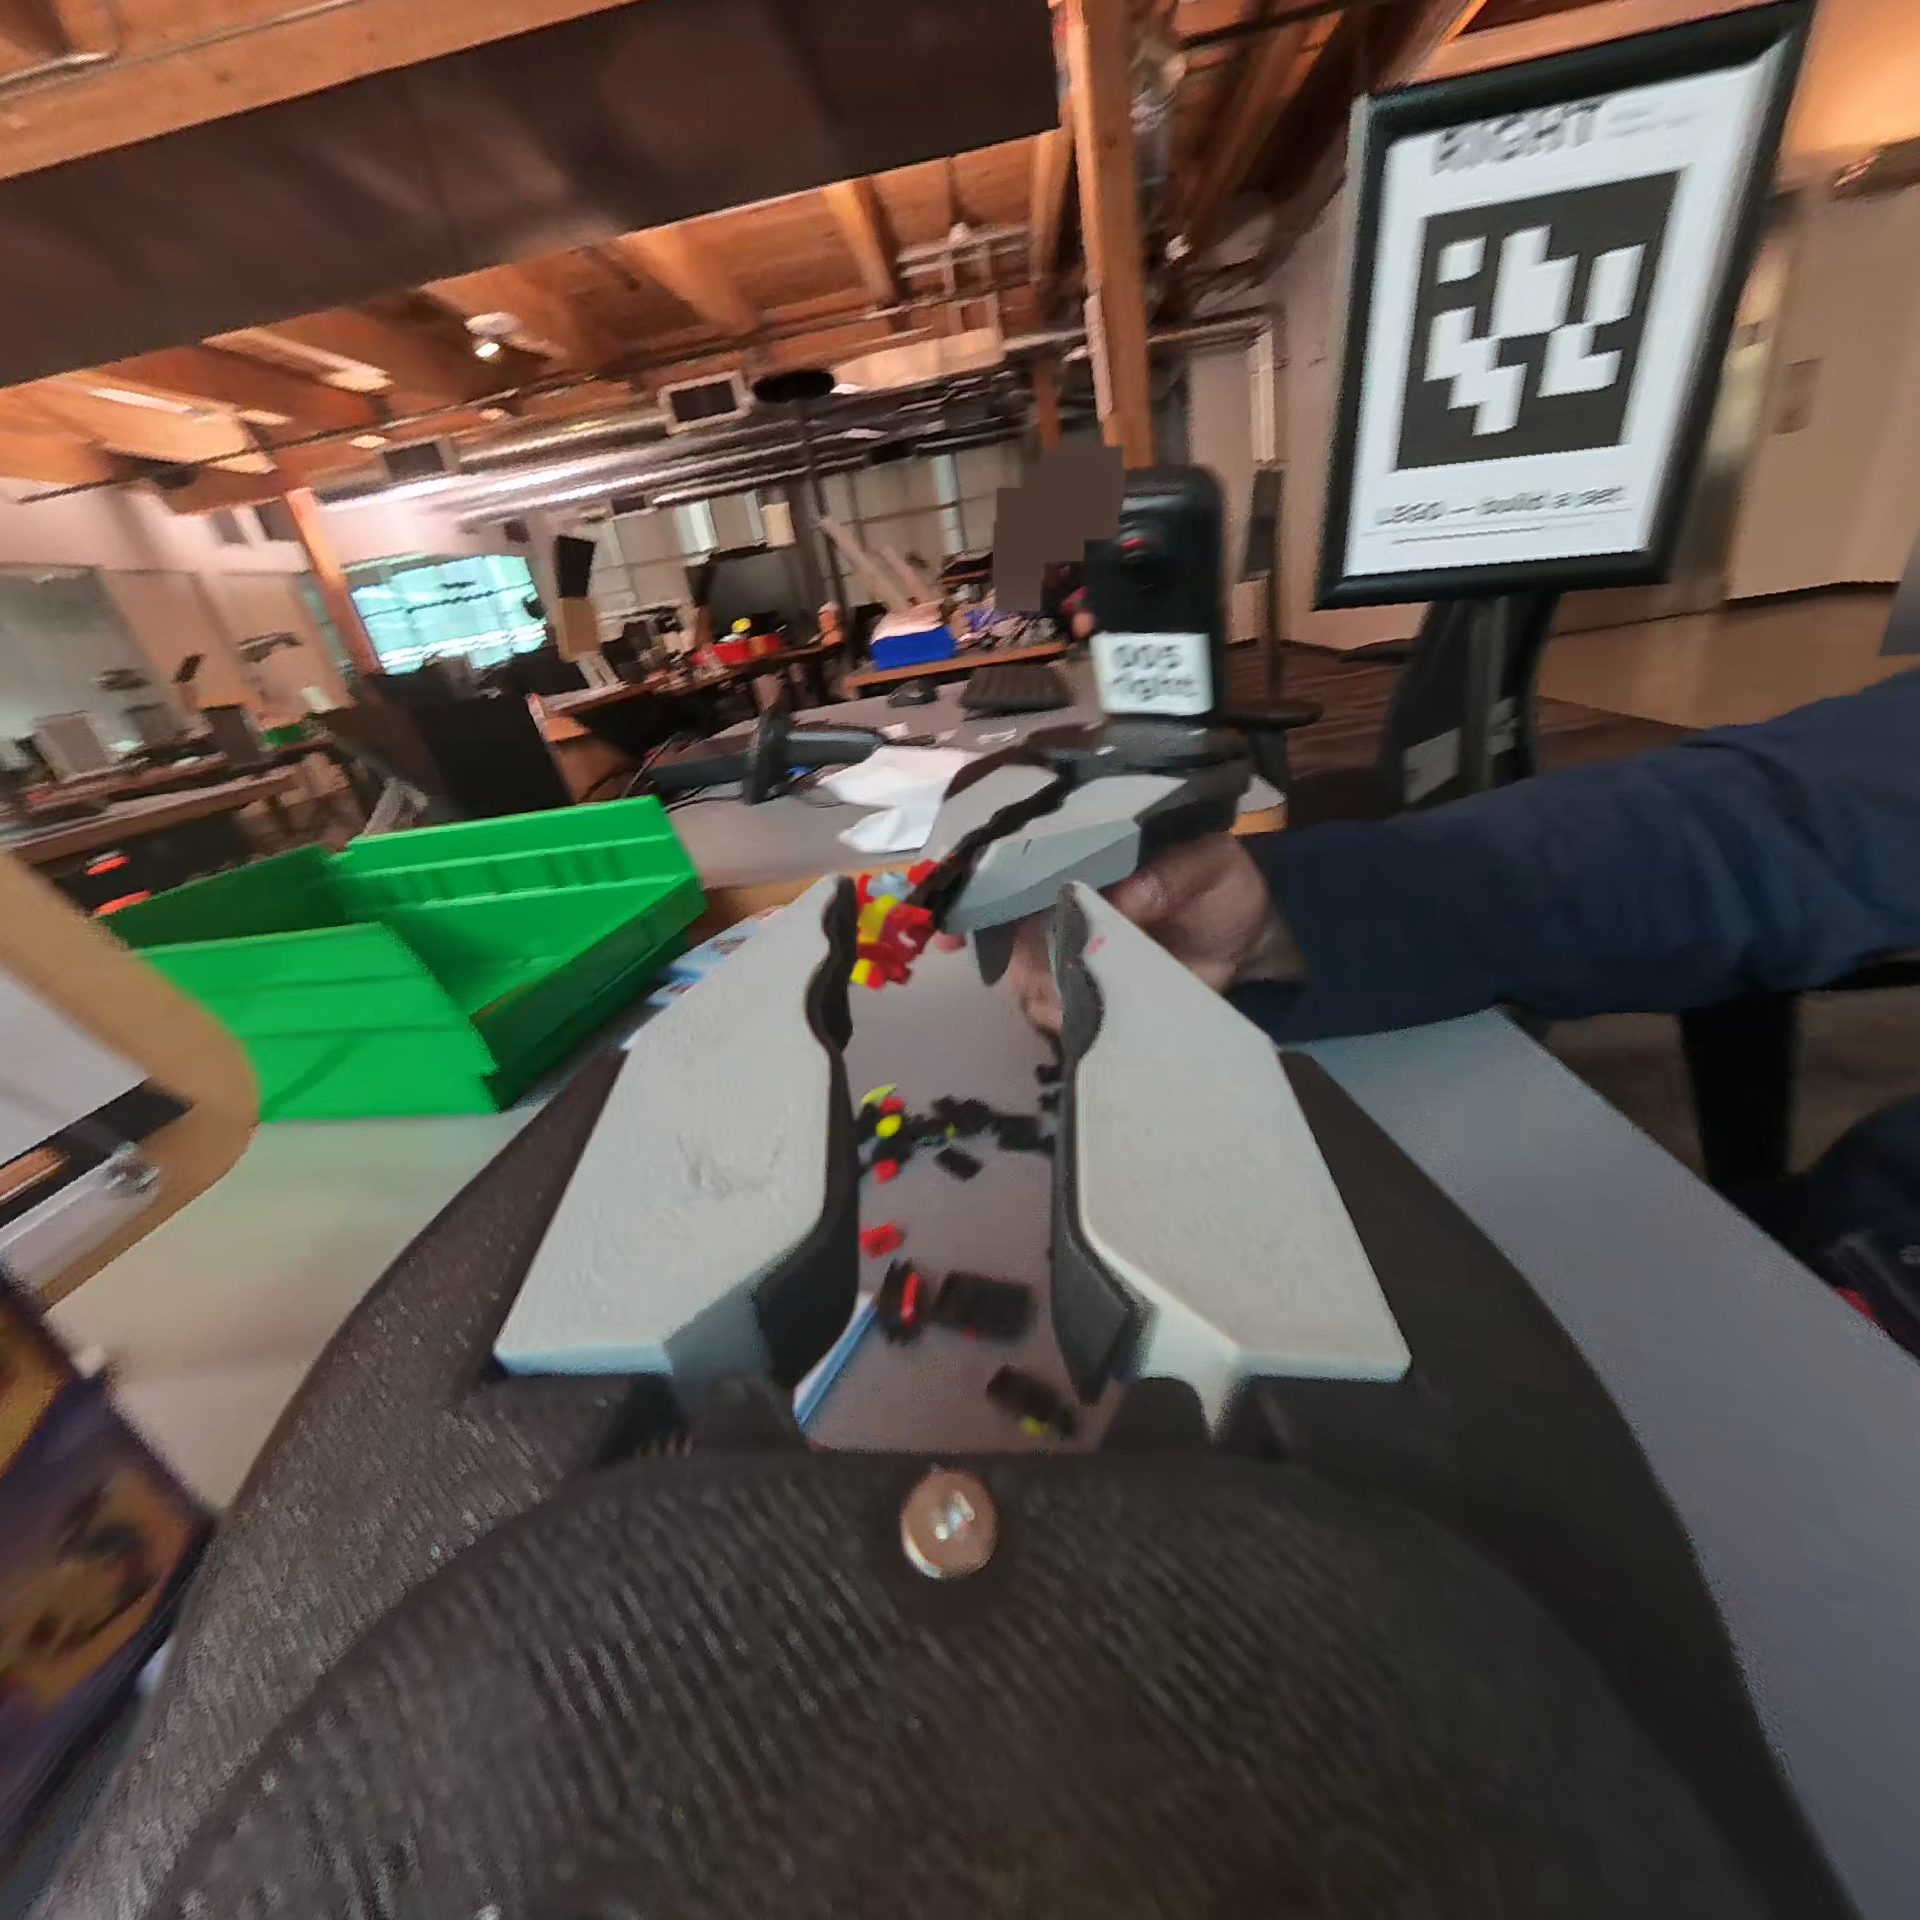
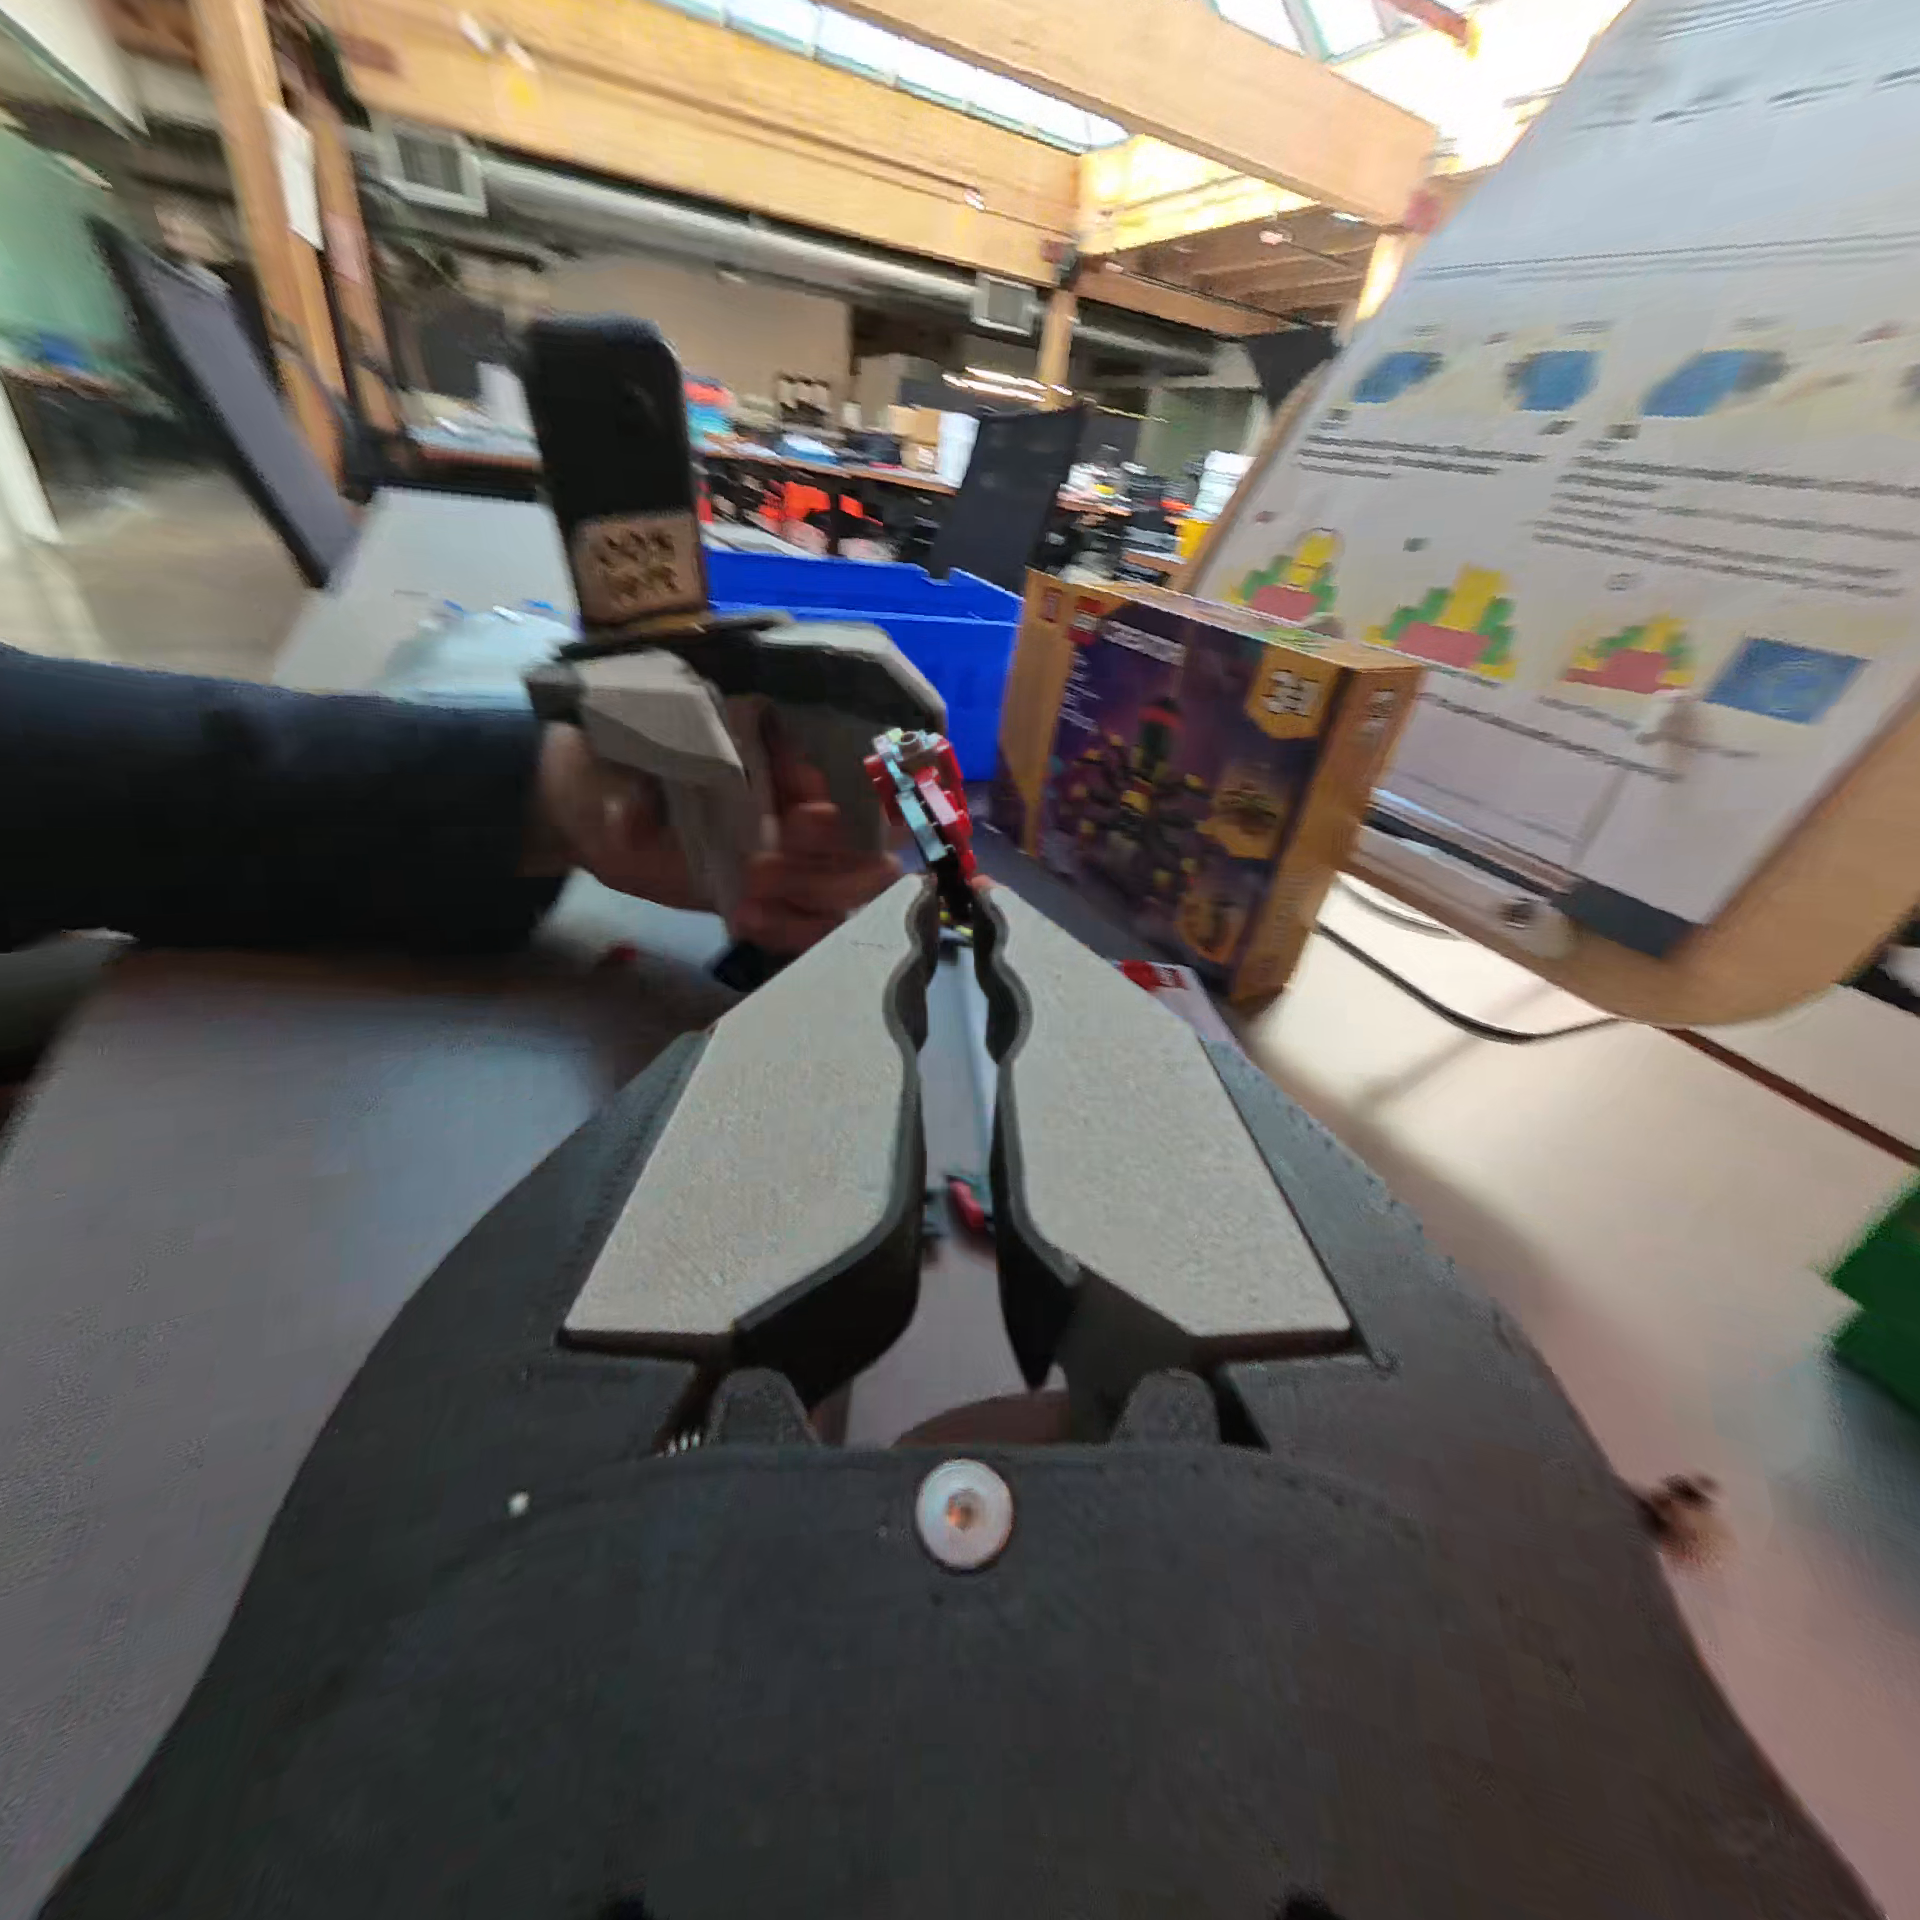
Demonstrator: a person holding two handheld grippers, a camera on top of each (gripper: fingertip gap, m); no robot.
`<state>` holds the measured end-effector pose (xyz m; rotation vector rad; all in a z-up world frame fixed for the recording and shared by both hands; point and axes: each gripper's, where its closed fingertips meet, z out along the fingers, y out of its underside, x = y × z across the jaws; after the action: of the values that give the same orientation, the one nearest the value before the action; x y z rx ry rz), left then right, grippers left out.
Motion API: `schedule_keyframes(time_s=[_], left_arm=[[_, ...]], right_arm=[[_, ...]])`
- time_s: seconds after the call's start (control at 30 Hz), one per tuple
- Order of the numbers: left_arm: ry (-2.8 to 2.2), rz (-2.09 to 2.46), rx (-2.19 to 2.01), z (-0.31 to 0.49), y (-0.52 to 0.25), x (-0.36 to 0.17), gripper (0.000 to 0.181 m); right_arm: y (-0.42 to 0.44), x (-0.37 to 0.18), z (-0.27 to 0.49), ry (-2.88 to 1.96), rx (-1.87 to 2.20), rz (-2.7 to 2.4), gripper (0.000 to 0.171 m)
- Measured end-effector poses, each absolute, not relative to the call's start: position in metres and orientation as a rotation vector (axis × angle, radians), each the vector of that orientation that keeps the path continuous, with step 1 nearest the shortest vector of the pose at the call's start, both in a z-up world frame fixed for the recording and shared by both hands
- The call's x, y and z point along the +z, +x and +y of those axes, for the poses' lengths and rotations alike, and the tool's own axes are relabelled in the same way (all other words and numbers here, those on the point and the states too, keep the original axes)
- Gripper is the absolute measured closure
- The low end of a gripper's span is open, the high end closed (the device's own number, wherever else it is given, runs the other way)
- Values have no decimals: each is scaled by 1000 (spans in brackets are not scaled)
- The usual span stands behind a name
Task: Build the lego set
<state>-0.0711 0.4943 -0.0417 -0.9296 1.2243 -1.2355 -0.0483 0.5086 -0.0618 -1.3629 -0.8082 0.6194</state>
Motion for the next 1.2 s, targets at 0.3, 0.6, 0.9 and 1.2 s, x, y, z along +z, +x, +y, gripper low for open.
schedule_keyframes(time_s=[0.3,0.6,0.9,1.2], left_arm=[[-1347,1040,-1027,564,-87,-65,150],[-1477,968,-815,595,-100,-80,151],[-1528,897,-554,619,-119,-86,170],[-1556,1008,-475,613,-108,-101,173]], right_arm=[[-21,-135,529,-1488,-119,-1202,159],[49,-92,545,-1468,-119,-819,161],[98,-80,560,-1433,-388,-604,171],[95,-86,565,-1436,-458,-649,171]])
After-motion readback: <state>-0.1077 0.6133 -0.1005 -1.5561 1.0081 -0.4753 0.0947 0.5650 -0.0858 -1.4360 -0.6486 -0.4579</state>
